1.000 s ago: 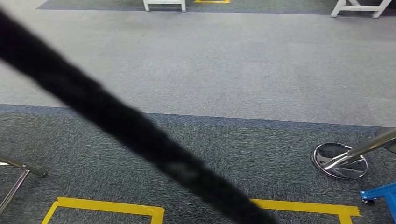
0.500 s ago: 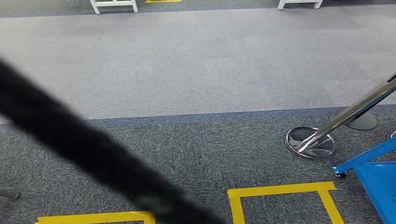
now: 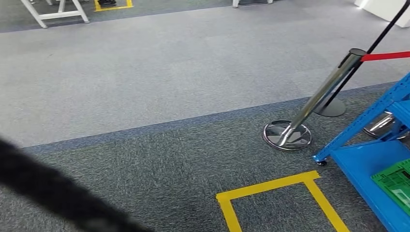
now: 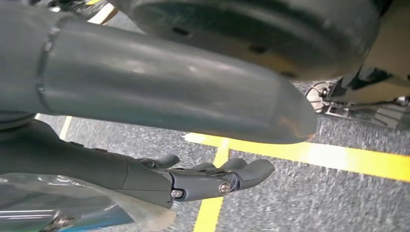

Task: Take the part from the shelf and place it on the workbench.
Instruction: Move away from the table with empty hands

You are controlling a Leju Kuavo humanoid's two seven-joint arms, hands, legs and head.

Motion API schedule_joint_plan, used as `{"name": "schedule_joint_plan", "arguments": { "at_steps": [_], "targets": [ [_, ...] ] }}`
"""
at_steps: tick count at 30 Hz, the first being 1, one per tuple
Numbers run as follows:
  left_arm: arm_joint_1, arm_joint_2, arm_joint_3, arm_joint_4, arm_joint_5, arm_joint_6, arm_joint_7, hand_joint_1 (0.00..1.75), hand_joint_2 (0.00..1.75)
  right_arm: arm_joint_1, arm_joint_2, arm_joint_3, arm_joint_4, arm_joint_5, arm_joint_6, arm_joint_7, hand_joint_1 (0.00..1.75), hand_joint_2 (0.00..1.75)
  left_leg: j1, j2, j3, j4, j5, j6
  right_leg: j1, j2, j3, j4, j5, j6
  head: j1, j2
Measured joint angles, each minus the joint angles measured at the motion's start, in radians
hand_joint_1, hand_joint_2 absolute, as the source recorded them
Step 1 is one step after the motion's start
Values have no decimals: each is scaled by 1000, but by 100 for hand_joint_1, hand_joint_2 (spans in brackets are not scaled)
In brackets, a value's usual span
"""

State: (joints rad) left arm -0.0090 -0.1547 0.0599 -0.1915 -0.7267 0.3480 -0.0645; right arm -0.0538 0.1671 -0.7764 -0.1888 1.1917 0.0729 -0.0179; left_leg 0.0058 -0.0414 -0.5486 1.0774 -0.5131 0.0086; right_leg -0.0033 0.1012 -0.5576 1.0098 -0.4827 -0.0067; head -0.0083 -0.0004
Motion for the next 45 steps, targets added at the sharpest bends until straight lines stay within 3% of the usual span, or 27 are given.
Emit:
{"name": "schedule_joint_plan", "arguments": {
  "at_steps": [2,4,6,8,9,10,14,15,17,18,19,21,23,25,27,28,30,32,34,36,38,40,42,43,44,45],
  "targets": [
    [-1,0,0,0,0,1,-1,0,0,-2,0,-1,0,0,0,0,0,0,-2,-28,24,-63,15,5,-2,23,-8,2,4,8,-1,0],
    [-2,0,0,0,0,2,-2,0,0,0,0,-3,0,0,0,0,0,0,-2,-16,26,-76,15,8,-5,39,-18,2,9,19,-2,0],
    [-4,-2,0,0,0,2,-2,0,0,4,0,-4,0,0,0,1,0,0,0,7,29,-91,25,17,-5,2,-39,26,-8,27,2,0],
    [-3,-5,0,0,0,2,-2,0,0,2,0,-5,0,0,0,2,0,0,1,35,31,-100,31,24,-3,-63,-86,118,-63,32,10,0],
    [-2,-5,0,0,0,2,-2,0,0,0,0,-5,0,0,0,2,0,0,0,45,30,-101,31,25,-3,-81,-109,165,-89,34,14,0],
    [-1,-6,0,0,0,2,-2,0,0,-1,0,-6,0,0,0,2,0,0,0,53,30,-101,31,26,-3,-88,-124,199,-105,36,15,0],
    [1,-5,0,0,0,2,-2,0,0,-1,0,-6,0,0,0,2,0,0,0,65,28,-101,30,26,-5,-91,-145,245,-123,39,15,0],
    [1,-6,0,0,0,2,-2,0,0,0,-1,-6,0,0,0,2,0,0,1,82,27,-100,30,25,-9,-96,-137,237,-111,44,16,0],
    [1,-6,1,0,0,2,-2,0,0,-2,-1,-9,0,0,0,2,0,0,-1,127,29,-92,21,8,-15,-150,-56,115,-63,47,15,0],
    [1,-6,1,0,0,2,-2,0,0,-4,-1,-10,0,0,0,2,0,0,-2,150,33,-87,17,-2,-17,-172,-15,44,-35,45,13,0],
    [0,-6,1,0,0,2,-2,0,0,-7,-1,-12,0,0,0,2,0,0,-3,165,37,-84,14,-12,-16,-186,9,-1,-25,39,11,0],
    [-3,-6,1,0,0,2,-2,0,0,-7,-2,-13,0,0,0,2,0,0,2,180,45,-84,9,-24,-14,-160,3,-2,-22,26,9,0],
    [-4,-7,1,0,0,2,-2,0,0,-7,-3,-14,0,0,0,3,0,0,8,141,33,-41,-31,-34,-16,-135,7,-5,-15,12,6,0],
    [-3,-7,1,0,0,2,-1,0,0,-8,-3,-14,0,0,0,3,0,0,10,77,-17,82,-102,-37,-14,-108,6,-4,-9,3,2,0],
    [0,-6,1,0,1,1,-1,0,0,-8,-4,-14,0,0,1,3,0,0,8,55,-70,195,-138,-33,-10,-76,3,-4,-6,-1,0,0],
    [1,-5,1,0,1,1,0,0,0,-6,-4,-14,0,0,1,3,0,0,6,51,-78,205,-126,-28,-8,-60,3,-4,-6,-2,0,0],
    [2,-5,1,0,0,1,0,0,0,-4,-3,-14,0,0,1,3,0,0,1,33,-47,114,-54,-13,-5,-28,5,-4,-5,-1,0,0],
    [2,-4,1,1,0,0,1,0,0,-5,-2,-14,0,1,1,3,0,0,-2,-25,1,-16,6,3,-5,0,3,-2,-3,3,1,0],
    [1,-2,1,1,0,0,2,0,0,-6,-2,-14,0,2,1,3,0,0,-4,-60,19,-70,18,10,-9,26,-7,-1,1,13,1,0],
    [-2,-2,1,1,0,0,3,0,0,-4,-2,-14,0,3,1,3,0,0,-4,-40,23,-84,24,14,-14,45,-19,-4,6,27,0,0],
    [-3,-5,1,1,0,0,4,0,0,-3,-2,-14,0,4,2,5,0,0,-1,-10,30,-105,35,21,-10,2,-41,24,-15,37,3,0],
    [-1,-8,2,1,0,0,3,0,0,-5,-3,-14,0,4,2,6,0,0,-1,26,33,-115,39,25,-7,-67,-91,125,-76,43,7,0],
    [2,-8,2,1,0,-1,3,0,0,-7,-3,-14,0,5,2,6,0,0,-2,62,31,-114,39,26,-10,-91,-140,233,-122,50,7,0],
    [3,-8,2,1,1,-1,3,0,0,-6,-4,-14,0,6,2,7,0,0,-2,79,30,-114,38,26,-12,-97,-142,247,-120,54,8,0],
    [3,-8,2,1,2,0,4,0,0,-5,-5,-14,0,6,2,8,0,0,-2,93,30,-114,37,24,-14,-102,-124,224,-101,57,8,0],
    [2,-8,2,1,2,0,4,0,0,-3,-6,-14,0,7,1,9,0,0,-1,107,30,-112,36,22,-16,-113,-87,165,-72,59,8,0]
  ]
}}
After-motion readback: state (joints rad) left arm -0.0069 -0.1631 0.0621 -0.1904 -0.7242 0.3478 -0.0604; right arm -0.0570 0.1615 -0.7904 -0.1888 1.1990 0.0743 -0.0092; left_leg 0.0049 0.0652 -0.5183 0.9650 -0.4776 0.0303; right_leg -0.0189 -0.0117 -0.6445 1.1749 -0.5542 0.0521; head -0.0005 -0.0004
